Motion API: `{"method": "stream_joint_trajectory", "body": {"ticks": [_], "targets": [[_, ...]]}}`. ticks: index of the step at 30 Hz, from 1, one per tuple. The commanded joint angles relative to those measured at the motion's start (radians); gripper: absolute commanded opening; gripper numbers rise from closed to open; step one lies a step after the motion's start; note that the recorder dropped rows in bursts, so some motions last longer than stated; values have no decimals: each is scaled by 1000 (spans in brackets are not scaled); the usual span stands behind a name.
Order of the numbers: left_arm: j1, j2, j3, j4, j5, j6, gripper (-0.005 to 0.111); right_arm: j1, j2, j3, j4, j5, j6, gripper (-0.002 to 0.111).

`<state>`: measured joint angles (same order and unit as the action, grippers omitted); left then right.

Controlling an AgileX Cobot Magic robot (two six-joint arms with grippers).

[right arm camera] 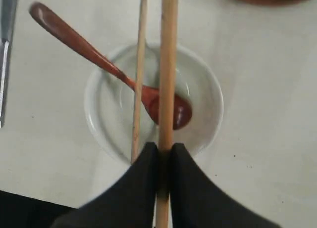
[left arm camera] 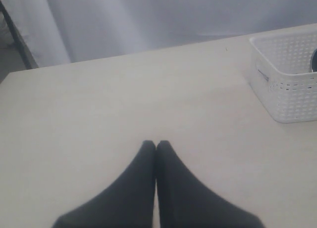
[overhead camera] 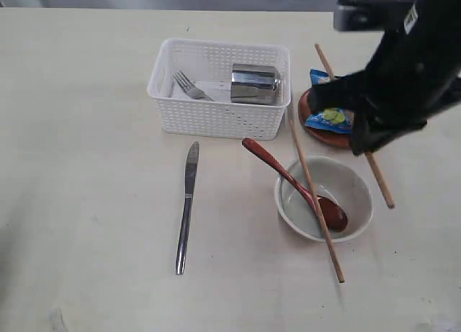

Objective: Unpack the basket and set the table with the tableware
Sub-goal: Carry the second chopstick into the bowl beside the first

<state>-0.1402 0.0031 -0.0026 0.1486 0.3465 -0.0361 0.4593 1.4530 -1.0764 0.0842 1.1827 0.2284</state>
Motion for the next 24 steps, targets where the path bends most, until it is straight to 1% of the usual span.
{"method": "stream_joint_trajectory", "body": {"ticks": [1,2,4,7,11,19,24], "targets": [[0,-3,3,-4,-2,-5,0,-4,6,191,90,-173,-10,0],[0,-3,3,-4,-2,-5,0,-4,9,219,146,-219,-43,0],[0,-3,3,-4,-2,-5,0,-4,22,232,194,-258,-72,0],[0,-3,3,-4,-2,-5,0,-4,65,232,147,-276,-86,0],[0,-3,3,-4,-2,-5,0,-4,108,242,142,-296,-98,0],[0,-3,3,-4,-2,-5,0,-4,114,269,142,-370,-100,0],[0,-3,3,-4,-2,-5,0,-4,114,282,151,-366,-97,0]]}}
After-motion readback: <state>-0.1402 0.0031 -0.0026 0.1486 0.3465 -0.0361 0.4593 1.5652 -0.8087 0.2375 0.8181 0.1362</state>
